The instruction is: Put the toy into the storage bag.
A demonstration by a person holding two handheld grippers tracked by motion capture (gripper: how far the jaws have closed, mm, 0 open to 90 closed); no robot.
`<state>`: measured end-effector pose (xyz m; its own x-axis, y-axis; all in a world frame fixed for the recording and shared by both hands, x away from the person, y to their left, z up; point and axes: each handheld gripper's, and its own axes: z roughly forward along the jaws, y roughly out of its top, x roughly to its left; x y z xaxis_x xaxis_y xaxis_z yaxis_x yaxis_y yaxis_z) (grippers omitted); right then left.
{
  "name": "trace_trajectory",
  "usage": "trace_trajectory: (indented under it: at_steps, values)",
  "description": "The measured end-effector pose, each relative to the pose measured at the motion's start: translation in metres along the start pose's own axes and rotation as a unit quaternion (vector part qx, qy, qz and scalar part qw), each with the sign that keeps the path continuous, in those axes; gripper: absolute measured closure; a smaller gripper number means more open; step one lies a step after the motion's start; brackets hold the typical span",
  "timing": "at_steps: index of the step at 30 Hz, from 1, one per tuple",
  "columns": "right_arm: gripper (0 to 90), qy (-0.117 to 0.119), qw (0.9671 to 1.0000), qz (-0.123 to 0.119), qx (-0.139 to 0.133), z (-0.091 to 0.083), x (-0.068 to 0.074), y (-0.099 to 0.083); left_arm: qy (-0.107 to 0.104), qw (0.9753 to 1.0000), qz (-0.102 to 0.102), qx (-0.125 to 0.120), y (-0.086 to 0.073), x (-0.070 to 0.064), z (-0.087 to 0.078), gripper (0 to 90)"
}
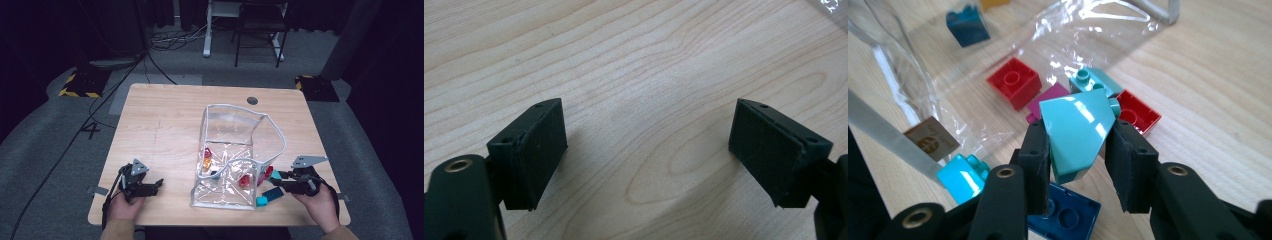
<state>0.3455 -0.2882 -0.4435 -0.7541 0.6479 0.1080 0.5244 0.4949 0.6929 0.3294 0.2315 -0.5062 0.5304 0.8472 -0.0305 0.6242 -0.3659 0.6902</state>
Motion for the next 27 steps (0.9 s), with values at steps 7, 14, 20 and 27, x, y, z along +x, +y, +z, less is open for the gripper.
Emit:
trace_trajectory:
  at_steps: [7, 14, 20, 27]
  values:
    - [62.9, -0.004, 0.9999, -0.007, -0.013, -0.017, 0.001, 0.008, 0.000, 1.0000, 0.000, 0.000, 0.000, 0.000, 0.000, 15.9]
    - [63.0, -0.007, 0.9994, -0.008, -0.032, -0.034, 0.000, 0.017, 0.000, 1.0000, 0.000, 0.000, 0.000, 0.000, 0.000, 15.9]
    - [63.0, -0.007, 0.9987, 0.002, -0.050, -0.049, -0.007, 0.022, 0.000, 1.0000, 0.000, 0.000, 0.000, 0.000, 0.000, 15.9]
    - [63.0, -0.009, 0.9976, 0.005, -0.069, -0.065, -0.010, 0.030, 0.000, 1.0000, 0.000, 0.000, 0.000, 0.000, 0.000, 15.9]
